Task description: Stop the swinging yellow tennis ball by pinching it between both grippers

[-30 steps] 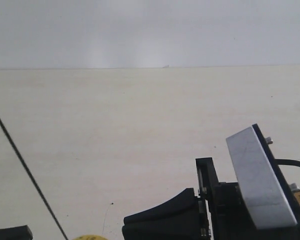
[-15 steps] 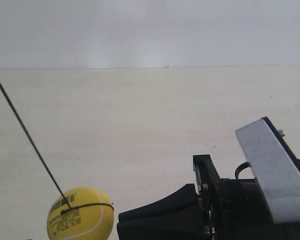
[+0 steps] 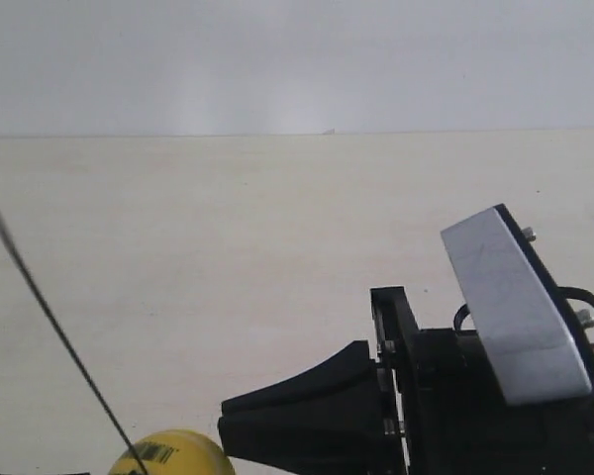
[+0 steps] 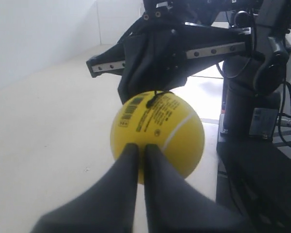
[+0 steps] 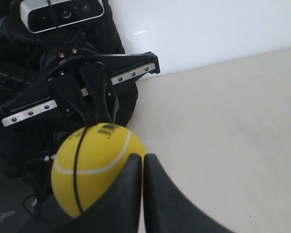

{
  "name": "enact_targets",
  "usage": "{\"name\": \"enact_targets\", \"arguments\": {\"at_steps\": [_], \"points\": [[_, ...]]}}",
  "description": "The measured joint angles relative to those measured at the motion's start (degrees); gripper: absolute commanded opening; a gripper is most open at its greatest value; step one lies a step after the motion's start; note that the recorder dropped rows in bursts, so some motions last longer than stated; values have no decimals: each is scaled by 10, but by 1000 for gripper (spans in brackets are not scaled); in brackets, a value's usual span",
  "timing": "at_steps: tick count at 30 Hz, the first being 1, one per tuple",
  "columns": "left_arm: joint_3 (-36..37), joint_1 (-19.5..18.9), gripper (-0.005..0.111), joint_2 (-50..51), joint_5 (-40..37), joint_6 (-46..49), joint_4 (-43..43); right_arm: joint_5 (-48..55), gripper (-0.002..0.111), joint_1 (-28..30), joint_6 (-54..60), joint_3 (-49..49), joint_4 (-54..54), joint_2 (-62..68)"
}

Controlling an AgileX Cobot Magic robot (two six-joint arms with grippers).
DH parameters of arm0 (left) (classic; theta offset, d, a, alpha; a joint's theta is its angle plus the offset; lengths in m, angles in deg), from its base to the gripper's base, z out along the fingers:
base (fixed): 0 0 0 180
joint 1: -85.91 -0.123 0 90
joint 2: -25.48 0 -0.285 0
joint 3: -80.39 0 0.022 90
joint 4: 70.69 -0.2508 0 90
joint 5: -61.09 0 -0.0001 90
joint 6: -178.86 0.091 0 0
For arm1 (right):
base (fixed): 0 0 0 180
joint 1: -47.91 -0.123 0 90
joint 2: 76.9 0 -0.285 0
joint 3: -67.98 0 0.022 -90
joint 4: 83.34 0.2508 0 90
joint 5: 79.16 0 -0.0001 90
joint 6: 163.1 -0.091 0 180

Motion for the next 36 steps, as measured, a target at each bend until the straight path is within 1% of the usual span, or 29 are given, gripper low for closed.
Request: {"name": "enact_targets", "arguments": {"at_steps": [4, 10, 20, 24, 30, 36], "points": [[0, 0, 5, 6, 13, 4, 0, 2, 0, 0, -17, 0, -15, 0], [0, 0, 5, 6, 17, 5, 0, 12, 0, 0, -44, 0, -65, 0], [0, 0, 5, 6, 51, 5, -19, -1, 0, 0, -46, 0, -75, 0], [0, 0, 5, 6, 47, 5, -21, -2, 0, 0, -45, 0, -70, 0], [0, 0, 5, 6, 21, 1, -19, -5, 0, 0, -26, 0, -34, 0], [0, 0, 5, 6, 2, -3, -17, -7, 0, 0, -22, 0, -27, 0]]}}
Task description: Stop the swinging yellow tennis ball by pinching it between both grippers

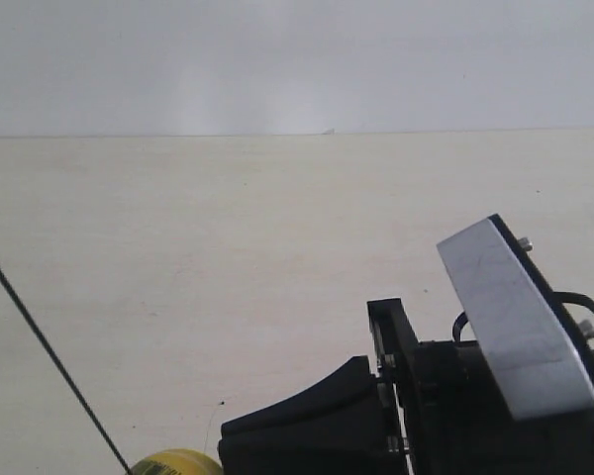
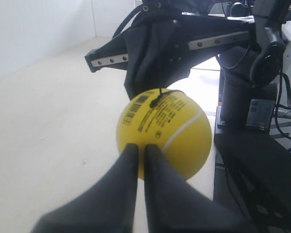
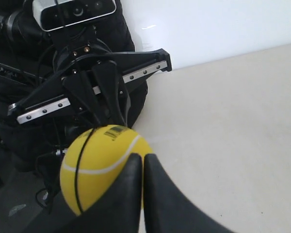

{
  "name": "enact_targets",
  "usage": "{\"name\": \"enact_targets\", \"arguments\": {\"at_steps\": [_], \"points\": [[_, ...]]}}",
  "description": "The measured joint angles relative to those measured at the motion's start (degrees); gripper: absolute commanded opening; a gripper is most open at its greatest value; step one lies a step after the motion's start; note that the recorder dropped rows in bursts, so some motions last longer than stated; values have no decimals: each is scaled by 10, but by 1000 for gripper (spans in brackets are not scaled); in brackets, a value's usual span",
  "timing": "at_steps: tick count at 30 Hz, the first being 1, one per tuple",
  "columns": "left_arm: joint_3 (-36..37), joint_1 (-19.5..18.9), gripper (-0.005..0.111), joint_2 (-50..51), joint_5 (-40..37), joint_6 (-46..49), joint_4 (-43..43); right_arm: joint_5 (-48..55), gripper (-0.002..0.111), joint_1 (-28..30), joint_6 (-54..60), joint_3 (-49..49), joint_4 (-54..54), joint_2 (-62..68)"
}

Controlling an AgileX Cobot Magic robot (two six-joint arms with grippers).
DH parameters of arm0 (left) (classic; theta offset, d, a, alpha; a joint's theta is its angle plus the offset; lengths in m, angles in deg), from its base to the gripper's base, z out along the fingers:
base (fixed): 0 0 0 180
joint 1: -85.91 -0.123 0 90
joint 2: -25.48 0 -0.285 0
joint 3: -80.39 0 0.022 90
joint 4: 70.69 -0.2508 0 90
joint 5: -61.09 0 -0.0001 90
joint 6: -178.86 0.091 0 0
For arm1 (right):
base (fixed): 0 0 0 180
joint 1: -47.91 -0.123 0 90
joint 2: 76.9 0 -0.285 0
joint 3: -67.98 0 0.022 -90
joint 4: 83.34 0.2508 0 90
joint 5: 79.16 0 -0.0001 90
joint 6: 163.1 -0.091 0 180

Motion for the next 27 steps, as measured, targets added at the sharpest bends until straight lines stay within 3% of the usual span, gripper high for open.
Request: {"name": "enact_targets", "arguments": {"at_steps": [17, 27], "points": [[0, 0, 5, 0, -2, -9, 4, 62, 0, 0, -4, -24, -13, 0], [0, 0, 5, 0, 0, -10, 4, 85, 0, 0, -116, -64, -152, 0]]}}
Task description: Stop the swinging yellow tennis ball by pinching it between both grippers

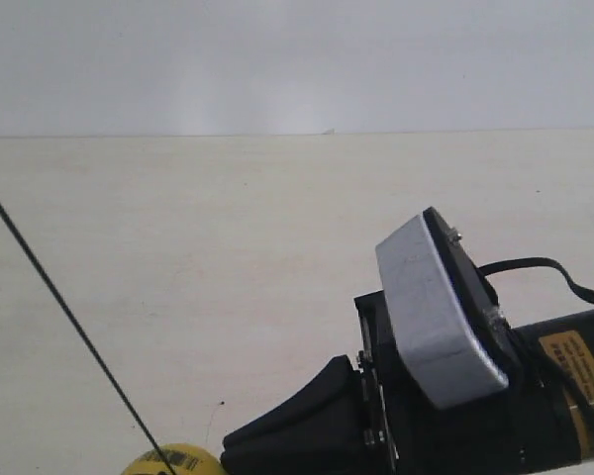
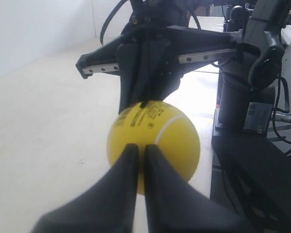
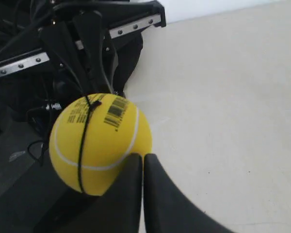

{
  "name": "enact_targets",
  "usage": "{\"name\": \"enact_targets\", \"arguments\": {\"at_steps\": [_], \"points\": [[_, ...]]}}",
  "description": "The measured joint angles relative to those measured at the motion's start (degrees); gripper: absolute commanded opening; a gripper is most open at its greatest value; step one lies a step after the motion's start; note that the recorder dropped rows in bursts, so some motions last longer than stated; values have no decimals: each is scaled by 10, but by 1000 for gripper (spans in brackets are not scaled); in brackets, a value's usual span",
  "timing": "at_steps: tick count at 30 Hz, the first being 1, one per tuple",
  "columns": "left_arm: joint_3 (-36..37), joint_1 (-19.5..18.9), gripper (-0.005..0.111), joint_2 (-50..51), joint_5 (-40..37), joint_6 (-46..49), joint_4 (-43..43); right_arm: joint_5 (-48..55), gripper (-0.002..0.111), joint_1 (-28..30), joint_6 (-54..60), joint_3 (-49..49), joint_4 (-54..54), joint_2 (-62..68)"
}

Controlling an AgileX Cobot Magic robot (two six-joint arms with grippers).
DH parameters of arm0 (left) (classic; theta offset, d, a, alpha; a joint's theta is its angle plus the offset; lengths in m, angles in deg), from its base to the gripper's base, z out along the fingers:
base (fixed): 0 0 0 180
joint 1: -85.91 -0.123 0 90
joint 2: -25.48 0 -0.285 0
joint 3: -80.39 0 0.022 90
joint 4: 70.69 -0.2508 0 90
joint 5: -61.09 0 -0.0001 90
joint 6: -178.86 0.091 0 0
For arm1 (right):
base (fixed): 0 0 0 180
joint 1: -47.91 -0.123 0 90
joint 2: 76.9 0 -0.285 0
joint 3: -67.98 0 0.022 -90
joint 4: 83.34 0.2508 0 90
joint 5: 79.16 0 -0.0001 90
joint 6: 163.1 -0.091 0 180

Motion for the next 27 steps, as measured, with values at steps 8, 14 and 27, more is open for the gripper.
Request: {"name": "enact_targets", "arguments": {"at_steps": [8, 14, 27], "points": [[6, 0, 5, 0, -15, 0, -4, -71, 0, 5, -21, -3, -40, 0], [6, 0, 5, 0, -8, 0, 4, -118, 0, 0, -19, -3, -36, 0], [6, 0, 5, 0, -6, -1, 5, -118, 0, 0, -19, -4, -27, 0]]}}
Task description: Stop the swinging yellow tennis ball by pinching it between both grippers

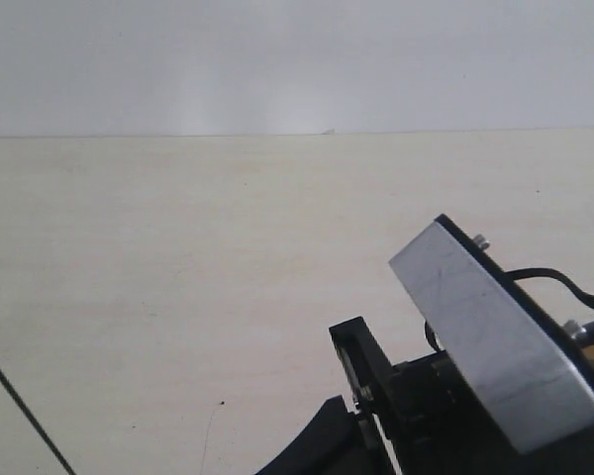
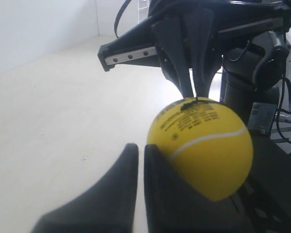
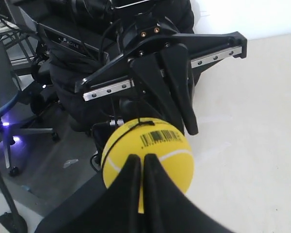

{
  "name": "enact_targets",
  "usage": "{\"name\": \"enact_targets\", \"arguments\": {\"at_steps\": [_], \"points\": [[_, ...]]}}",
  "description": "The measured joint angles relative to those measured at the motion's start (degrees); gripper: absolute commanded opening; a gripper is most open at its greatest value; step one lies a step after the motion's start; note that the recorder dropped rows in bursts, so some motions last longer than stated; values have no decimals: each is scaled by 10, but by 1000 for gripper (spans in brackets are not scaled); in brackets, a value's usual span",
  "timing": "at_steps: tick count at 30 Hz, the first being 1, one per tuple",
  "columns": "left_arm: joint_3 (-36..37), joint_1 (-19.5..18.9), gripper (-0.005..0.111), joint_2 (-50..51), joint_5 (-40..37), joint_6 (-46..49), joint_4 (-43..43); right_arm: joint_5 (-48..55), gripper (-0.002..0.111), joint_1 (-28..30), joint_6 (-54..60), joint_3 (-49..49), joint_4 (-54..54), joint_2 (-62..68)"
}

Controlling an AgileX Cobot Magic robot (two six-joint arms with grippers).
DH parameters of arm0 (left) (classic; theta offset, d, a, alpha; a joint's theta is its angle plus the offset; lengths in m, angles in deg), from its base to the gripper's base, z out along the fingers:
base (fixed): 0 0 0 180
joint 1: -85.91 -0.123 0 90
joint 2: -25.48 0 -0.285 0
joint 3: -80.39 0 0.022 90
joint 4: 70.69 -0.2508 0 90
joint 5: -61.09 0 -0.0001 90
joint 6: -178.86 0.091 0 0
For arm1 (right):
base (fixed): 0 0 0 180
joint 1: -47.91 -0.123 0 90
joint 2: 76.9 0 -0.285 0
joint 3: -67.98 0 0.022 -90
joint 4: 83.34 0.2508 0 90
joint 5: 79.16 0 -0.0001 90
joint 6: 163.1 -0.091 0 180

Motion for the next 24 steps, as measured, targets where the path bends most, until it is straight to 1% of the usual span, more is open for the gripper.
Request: {"name": "enact_targets", "arguments": {"at_steps": [3, 7, 9, 16, 20, 24], "points": [[0, 0, 5, 0, -38, -19, 5, 14, 0, 0, 0, 0, -8, 0], [0, 0, 5, 0, -150, -74, 13, 37, 0, 0, -2, 0, -10, 0], [0, 0, 5, 0, -167, -84, 16, 41, 0, 0, -3, 0, -11, 0], [0, 0, 5, -37, -150, -94, 13, 57, 0, 0, -6, 0, -15, 0], [0, 0, 5, -90, -124, -122, 3, 64, 0, 0, -6, 0, -18, 0], [0, 0, 5, -164, -123, -151, 3, 65, 0, 0, -7, 0, -18, 0]]}}
